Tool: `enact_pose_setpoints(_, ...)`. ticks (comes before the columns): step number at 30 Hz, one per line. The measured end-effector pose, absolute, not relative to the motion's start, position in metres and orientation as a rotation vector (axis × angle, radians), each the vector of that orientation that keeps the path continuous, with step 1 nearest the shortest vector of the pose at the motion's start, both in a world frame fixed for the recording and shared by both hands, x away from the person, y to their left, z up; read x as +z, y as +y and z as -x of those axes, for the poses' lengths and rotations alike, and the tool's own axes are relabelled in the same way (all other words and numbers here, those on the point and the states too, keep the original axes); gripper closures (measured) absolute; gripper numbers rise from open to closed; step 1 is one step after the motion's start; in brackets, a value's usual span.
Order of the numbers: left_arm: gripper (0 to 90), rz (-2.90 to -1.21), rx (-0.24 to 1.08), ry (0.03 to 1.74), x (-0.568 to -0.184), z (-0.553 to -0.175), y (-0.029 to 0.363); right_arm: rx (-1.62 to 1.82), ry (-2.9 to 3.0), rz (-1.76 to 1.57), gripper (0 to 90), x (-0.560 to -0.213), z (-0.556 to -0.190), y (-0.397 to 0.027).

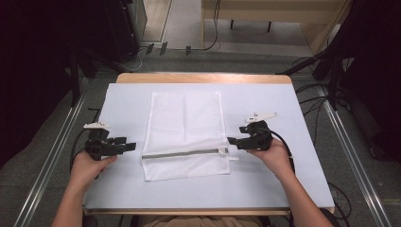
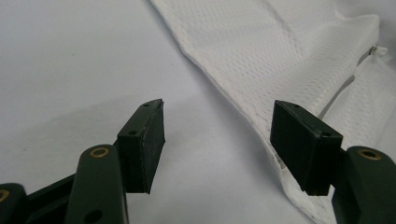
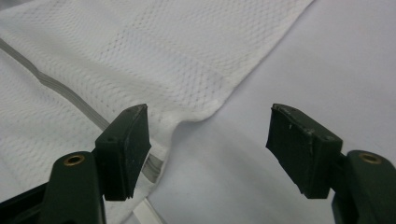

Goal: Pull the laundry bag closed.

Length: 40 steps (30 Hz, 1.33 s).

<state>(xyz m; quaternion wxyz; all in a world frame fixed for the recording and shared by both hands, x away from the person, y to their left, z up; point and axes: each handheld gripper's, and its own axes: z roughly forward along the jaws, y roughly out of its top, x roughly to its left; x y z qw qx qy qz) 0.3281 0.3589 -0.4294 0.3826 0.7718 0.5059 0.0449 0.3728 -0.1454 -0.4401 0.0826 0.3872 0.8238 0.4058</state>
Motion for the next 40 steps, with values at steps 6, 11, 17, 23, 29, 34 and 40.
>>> enact_pose_setpoints(6,34.6,-1.986,0.135,1.309,-0.433,-0.331,0.359,1.159,2.418,-1.164,28.1,-0.444,-0.376,-0.158)
enact_pose_setpoints(11,33.4,-1.968,0.149,1.362,-0.434,-0.334,0.359,1.129,2.399,-1.165,26.4,-0.448,-0.378,-0.165)
enact_pose_setpoints(17,33.3,-1.970,0.149,1.369,-0.435,-0.336,0.361,1.106,2.398,-1.180,25.6,-0.452,-0.381,-0.169)
enact_pose_setpoints(23,33.1,-1.969,0.146,1.381,-0.437,-0.338,0.361,1.081,2.430,-1.174,21.0,-0.458,-0.384,-0.169)
enact_pose_setpoints(29,32.6,-1.979,0.149,1.389,-0.439,-0.338,0.360,1.062,2.435,-1.200,21.2,-0.461,-0.388,-0.171)
enact_pose_setpoints(34,32.6,-1.987,0.165,1.392,-0.439,-0.338,0.360,1.057,2.435,-1.212,21.2,-0.462,-0.388,-0.172)
enact_pose_setpoints(40,27.4,-1.988,0.220,1.410,-0.444,-0.339,0.362,1.021,2.430,-1.242,21.0,-0.464,-0.389,-0.173)
